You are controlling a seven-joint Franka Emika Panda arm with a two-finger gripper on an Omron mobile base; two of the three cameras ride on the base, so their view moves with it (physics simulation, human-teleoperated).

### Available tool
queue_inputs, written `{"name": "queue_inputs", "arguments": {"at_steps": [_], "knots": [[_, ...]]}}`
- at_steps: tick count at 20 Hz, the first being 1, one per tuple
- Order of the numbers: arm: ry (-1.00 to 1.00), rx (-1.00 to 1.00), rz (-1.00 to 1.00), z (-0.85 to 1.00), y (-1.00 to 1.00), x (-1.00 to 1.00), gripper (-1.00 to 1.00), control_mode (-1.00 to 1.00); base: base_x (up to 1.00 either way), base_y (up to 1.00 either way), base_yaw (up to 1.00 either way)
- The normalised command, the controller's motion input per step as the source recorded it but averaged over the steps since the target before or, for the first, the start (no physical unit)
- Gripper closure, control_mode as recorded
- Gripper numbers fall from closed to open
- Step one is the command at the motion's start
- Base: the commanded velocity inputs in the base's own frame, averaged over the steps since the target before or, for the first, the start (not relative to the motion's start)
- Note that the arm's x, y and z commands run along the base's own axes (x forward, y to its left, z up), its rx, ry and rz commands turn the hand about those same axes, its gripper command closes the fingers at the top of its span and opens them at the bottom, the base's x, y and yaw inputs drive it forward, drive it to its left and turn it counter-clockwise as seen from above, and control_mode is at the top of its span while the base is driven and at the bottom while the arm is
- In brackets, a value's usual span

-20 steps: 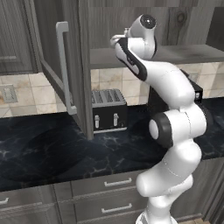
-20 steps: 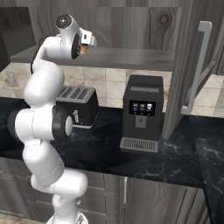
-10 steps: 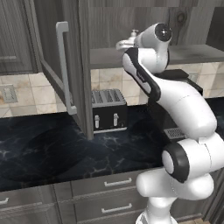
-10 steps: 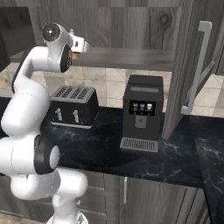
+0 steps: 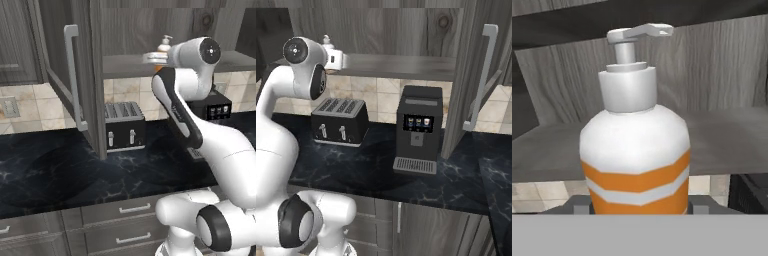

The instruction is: Open the cabinet. Pick the soap dispenser and place it next to the sink. Then close the cabinet.

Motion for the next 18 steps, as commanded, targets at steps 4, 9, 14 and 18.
{"name": "queue_inputs", "arguments": {"at_steps": [4,9,14,18], "knots": [[0.0,0.0,0.01,0.38,-0.2,-0.89,1.0,-1.0,0.0,0.0,0.0],[0.0,0.0,0.0,0.35,-0.21,-0.96,1.0,-1.0,0.0,0.0,0.0],[0.02,0.0,0.0,0.04,-0.19,-0.84,1.0,-1.0,0.0,0.0,0.0],[0.01,0.0,0.0,-0.02,-0.13,-0.74,1.0,-1.0,0.0,0.0,0.0]]}}
